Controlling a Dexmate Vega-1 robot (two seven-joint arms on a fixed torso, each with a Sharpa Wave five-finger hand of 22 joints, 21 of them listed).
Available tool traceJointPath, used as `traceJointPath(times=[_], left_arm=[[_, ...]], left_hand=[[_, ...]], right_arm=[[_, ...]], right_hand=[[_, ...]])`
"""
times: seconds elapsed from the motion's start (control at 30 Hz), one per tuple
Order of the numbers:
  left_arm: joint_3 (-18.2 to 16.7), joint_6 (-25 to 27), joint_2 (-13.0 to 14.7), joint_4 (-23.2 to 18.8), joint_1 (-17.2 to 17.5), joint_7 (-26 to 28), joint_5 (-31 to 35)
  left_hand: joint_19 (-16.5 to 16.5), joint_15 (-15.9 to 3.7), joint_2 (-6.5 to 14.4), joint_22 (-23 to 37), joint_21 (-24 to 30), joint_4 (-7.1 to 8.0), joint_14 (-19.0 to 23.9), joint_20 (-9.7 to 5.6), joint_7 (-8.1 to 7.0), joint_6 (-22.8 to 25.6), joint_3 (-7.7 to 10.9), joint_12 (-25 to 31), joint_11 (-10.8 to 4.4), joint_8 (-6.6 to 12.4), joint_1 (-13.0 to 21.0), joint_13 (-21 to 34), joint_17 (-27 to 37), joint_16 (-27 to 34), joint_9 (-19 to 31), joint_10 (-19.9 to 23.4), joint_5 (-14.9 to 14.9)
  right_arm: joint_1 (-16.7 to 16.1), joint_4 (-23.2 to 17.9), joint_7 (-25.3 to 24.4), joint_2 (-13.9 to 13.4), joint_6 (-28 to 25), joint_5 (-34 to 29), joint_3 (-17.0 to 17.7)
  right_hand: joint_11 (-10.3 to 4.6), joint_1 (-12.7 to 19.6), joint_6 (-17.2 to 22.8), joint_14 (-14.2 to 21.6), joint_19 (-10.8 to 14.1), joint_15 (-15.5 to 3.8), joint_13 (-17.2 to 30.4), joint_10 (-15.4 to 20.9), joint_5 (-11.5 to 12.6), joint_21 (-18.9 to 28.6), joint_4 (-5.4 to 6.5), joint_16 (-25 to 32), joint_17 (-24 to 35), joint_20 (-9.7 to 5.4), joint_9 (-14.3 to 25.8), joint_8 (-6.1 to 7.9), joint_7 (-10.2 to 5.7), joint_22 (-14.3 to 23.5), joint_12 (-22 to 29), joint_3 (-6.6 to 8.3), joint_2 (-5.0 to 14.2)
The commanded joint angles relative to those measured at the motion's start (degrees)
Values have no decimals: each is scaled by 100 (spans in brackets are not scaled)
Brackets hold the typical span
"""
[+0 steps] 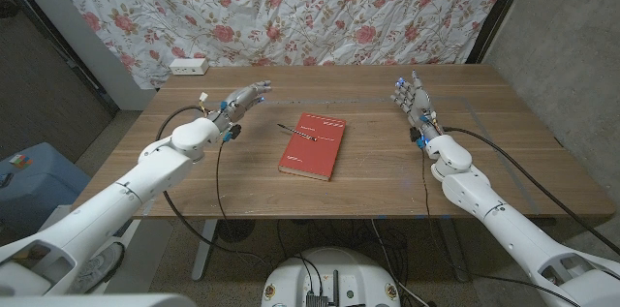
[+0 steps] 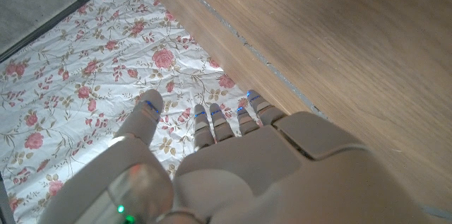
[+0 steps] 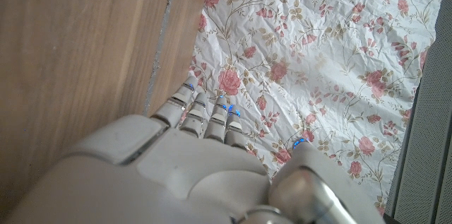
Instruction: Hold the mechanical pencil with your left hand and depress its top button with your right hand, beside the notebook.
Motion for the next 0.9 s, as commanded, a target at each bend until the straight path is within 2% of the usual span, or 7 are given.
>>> traceJointPath(times=[0.03, 0.13, 0.33, 0.43, 0.57, 0.63, 0.9], left_arm=[[96, 198, 580, -506, -33, -251, 641], [92, 245, 706, -562, -47, -359, 736], [171, 322, 950, -656, -153, -638, 1039], [207, 387, 1090, -753, -194, -709, 1271], [239, 323, 1261, -828, -245, -821, 1577], [239, 299, 1334, -868, -262, -856, 1721], [398, 618, 1605, -1126, -521, -1178, 2551]], left_hand=[[-10, -744, -69, 11, 21, -51, -21, -588, -140, 65, 5, -1, -130, 57, 159, 16, 26, 24, 14, 43, 1], [32, -744, -172, 6, 29, -60, 18, -596, -219, 169, -6, -6, -168, 94, 294, 16, 26, 33, 17, 85, -2], [136, -757, -336, 2, 41, -64, 135, -586, -280, 306, -5, -11, -198, 133, 547, 19, 27, 51, 22, 171, 19], [182, -769, -436, 2, 38, -62, 197, -581, -305, 393, 0, -6, -203, 152, 726, 20, 28, 53, 23, 260, 32], [244, -768, -531, 3, 39, -60, 240, -570, -294, 543, 19, -13, -217, 191, 961, 22, 28, 48, 28, 343, 53], [280, -774, -639, 4, 28, -55, 301, -560, -303, 739, 32, -17, -222, 233, 1262, 24, 29, 47, 31, 452, 64], [301, -767, -753, 6, 21, -52, 398, -551, -314, 905, 33, -10, -226, 255, 1585, 29, 29, 61, 34, 614, 75]], right_arm=[[-77, -45, 4, -44, 39, 45, 58], [-105, -111, -43, -70, 20, 27, 70], [-173, -280, -165, -162, -72, -48, 81], [-204, -324, -198, -182, -74, -64, 92], [-242, -369, -274, -184, -68, -99, 101], [-258, -391, -299, -186, -65, -114, 102], [-310, -471, -412, -188, -122, -148, 101]], right_hand=[[-1, 33, 41, 21, 12, -64, 0, 45, 26, 26, -33, 12, -7, -65, 12, 28, -5, 16, 27, 32, 8], [-1, 32, 40, 21, 11, -64, 0, 49, 27, 26, -36, 12, -12, -67, 12, 26, -3, 16, 27, 35, 9], [-2, 28, 27, 24, 2, -63, -2, 54, 28, 23, -41, 13, -27, -69, 12, 17, 8, 16, 26, 43, 14], [16, 17, -21, 11, -42, -78, -5, 13, 27, 9, -46, 7, -43, -128, 11, -5, 25, 15, 7, 47, 11], [21, 9, -31, 10, -57, -83, -7, 1, 27, 6, -48, 7, -54, -156, 11, -10, 49, 14, 1, 49, 10], [21, 6, -27, 12, -59, -86, -7, 1, 27, 7, -49, 8, -58, -157, 10, -8, 56, 13, 0, 51, 11], [24, -6, -5, 22, -54, -104, -11, 7, 28, 13, -53, 12, -76, -180, 10, -1, 70, 12, 2, 58, 15]])
